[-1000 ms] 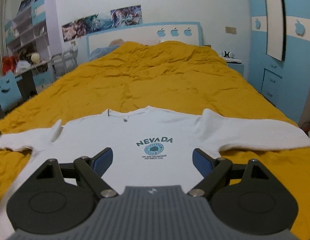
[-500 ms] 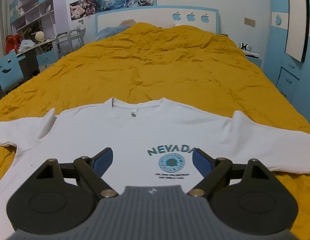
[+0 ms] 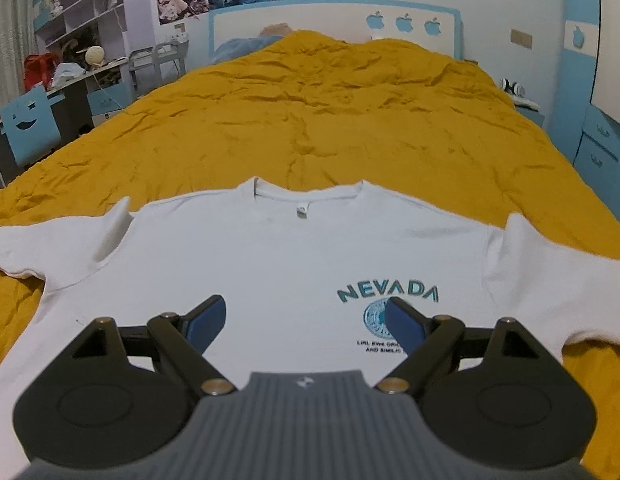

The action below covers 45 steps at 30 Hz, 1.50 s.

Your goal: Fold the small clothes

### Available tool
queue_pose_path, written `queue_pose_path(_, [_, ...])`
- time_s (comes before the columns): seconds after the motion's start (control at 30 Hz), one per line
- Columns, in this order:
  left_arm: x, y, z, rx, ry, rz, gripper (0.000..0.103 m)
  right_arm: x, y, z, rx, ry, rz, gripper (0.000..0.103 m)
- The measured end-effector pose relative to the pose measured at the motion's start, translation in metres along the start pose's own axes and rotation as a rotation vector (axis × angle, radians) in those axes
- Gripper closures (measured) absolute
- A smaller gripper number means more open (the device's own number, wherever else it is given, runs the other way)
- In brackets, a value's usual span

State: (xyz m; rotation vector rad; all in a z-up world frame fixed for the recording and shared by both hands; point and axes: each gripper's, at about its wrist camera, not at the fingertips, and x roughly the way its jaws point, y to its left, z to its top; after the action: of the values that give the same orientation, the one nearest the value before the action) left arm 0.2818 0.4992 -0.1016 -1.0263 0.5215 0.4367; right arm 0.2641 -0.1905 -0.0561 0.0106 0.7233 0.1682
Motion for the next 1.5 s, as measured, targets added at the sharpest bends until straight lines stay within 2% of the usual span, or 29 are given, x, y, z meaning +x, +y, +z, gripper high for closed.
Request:
queue_pose_path(0.17, [-0.047,-0.086,-0.044,0.288,-0.087,-0.076,0.097,0.002,0.004,0.000,-0.013,0.008,0.006,0.020])
queue_pose_path(0.23, [-0.072,-0.134,-0.079,0.447,-0.116,-0.121,0.097,0.001,0.006,0.001,-0.033,0.015,-0.020,0.020])
queue_pose_path(0.33, [-0.099,-0.198,-0.131,0.615,-0.132,-0.209,0.097,-0.001,0.003,0.002,-0.035,0.023,-0.045,0.021])
queue_pose_path(0.47, [-0.112,-0.267,-0.209,0.826,-0.080,-0.281,0.097,-0.008,-0.010,0.006,0.007,0.026,-0.055,0.021])
queue_pose_path(0.53, [-0.113,-0.288,-0.249,0.929,-0.050,-0.302,0.097,-0.014,-0.015,0.006,0.015,0.018,-0.071,0.022])
queue_pose_path(0.57, [-0.112,-0.292,-0.266,0.964,-0.032,-0.311,0.097,-0.016,-0.018,0.005,0.017,0.017,-0.076,0.023])
queue_pose_path(0.63, [-0.107,-0.299,-0.304,1.039,0.010,-0.336,0.097,-0.022,-0.024,0.004,0.028,0.017,-0.082,0.031])
queue_pose_path(0.7, [-0.099,-0.301,-0.339,1.125,0.037,-0.334,0.097,-0.026,-0.029,0.000,0.038,0.020,-0.084,0.032])
queue_pose_path(0.73, [-0.093,-0.299,-0.356,1.157,0.068,-0.328,0.097,-0.028,-0.031,-0.002,0.039,0.024,-0.087,0.037])
queue_pose_path(0.8, [-0.088,-0.284,-0.382,1.192,0.120,-0.317,0.097,-0.029,-0.033,-0.007,0.036,0.038,-0.092,0.046])
queue_pose_path(0.87, [-0.078,-0.273,-0.402,1.219,0.193,-0.301,0.097,-0.029,-0.034,-0.013,0.036,0.054,-0.091,0.049])
queue_pose_path(0.93, [-0.064,-0.261,-0.416,1.209,0.310,-0.291,0.097,-0.028,-0.034,-0.019,0.034,0.073,-0.080,0.057])
queue_pose_path(1.0, [-0.052,-0.244,-0.421,1.154,0.456,-0.289,0.096,-0.027,-0.034,-0.024,0.033,0.092,-0.069,0.057])
queue_pose_path(1.07, [-0.049,-0.236,-0.428,1.145,0.498,-0.288,0.088,-0.027,-0.031,-0.028,0.029,0.101,-0.057,0.057])
queue_pose_path(1.17, [-0.047,-0.234,-0.419,1.085,0.559,-0.333,0.075,-0.027,-0.026,-0.031,0.021,0.108,-0.038,0.057])
queue_pose_path(1.27, [-0.056,-0.235,-0.401,1.009,0.574,-0.403,0.064,-0.028,-0.023,-0.028,0.022,0.103,-0.016,0.057])
queue_pose_path(1.4, [-0.080,-0.234,-0.376,0.943,0.528,-0.492,0.055,-0.029,-0.022,-0.018,0.054,0.094,0.038,0.057])
queue_pose_path(1.43, [-0.084,-0.231,-0.365,0.918,0.506,-0.501,0.053,-0.029,-0.022,-0.015,0.073,0.094,0.058,0.057])
queue_pose_path(1.5, [-0.088,-0.227,-0.349,0.869,0.431,-0.465,0.052,-0.027,-0.022,-0.010,0.110,0.099,0.092,0.057])
